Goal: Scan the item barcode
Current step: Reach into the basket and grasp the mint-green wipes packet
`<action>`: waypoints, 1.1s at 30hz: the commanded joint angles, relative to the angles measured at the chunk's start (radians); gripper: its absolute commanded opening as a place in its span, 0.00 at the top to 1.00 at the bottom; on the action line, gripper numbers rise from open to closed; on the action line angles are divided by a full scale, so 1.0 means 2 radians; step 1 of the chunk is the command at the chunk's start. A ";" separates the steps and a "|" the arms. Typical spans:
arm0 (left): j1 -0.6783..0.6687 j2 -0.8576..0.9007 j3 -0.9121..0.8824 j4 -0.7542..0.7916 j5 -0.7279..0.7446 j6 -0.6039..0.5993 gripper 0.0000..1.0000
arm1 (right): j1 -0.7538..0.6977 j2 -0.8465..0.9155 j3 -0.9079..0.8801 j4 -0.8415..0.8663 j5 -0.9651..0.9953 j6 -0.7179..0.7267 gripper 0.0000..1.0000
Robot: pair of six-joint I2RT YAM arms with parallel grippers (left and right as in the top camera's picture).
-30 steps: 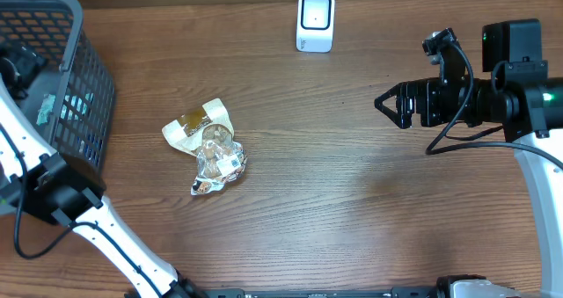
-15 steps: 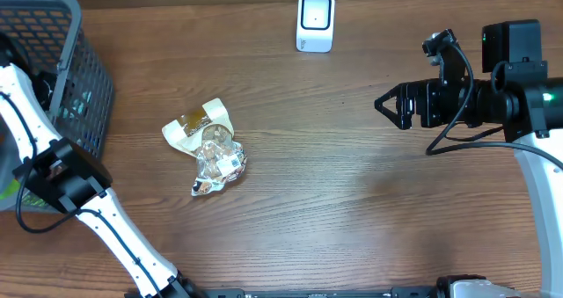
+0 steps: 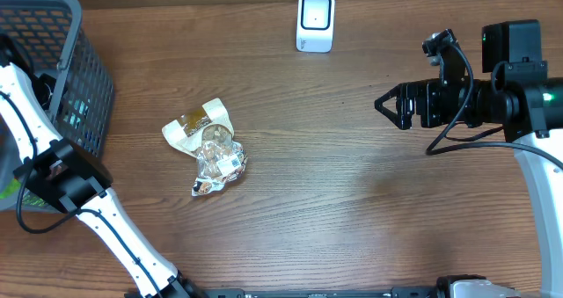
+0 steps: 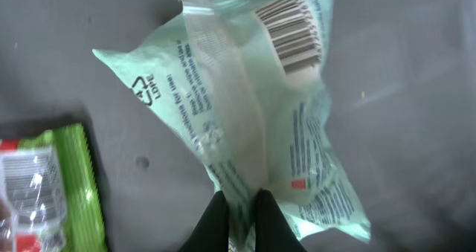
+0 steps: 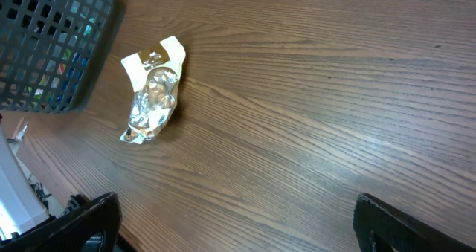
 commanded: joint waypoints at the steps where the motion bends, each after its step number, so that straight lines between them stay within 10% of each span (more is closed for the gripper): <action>1: -0.015 -0.054 0.034 -0.021 -0.006 -0.001 0.96 | 0.002 -0.002 0.013 0.002 -0.005 0.001 0.00; 13: -0.015 -0.245 0.048 -0.040 -0.049 0.005 0.96 | 0.002 -0.002 0.013 0.002 -0.005 0.001 0.00; 14: -0.014 -0.245 0.048 -0.038 -0.052 0.000 0.90 | 0.002 -0.002 0.013 0.002 -0.005 0.001 0.00; 17: -0.009 -0.236 0.041 -0.031 -0.051 -0.014 0.28 | 0.002 -0.002 0.013 0.002 -0.005 0.001 0.00; 20: -0.008 -0.213 0.020 -0.023 -0.051 -0.015 0.09 | 0.002 -0.002 0.013 0.002 -0.005 0.001 0.00; 33: -0.008 -0.027 0.006 -0.018 -0.047 -0.108 0.13 | 0.002 -0.002 0.013 -0.009 -0.005 0.001 0.00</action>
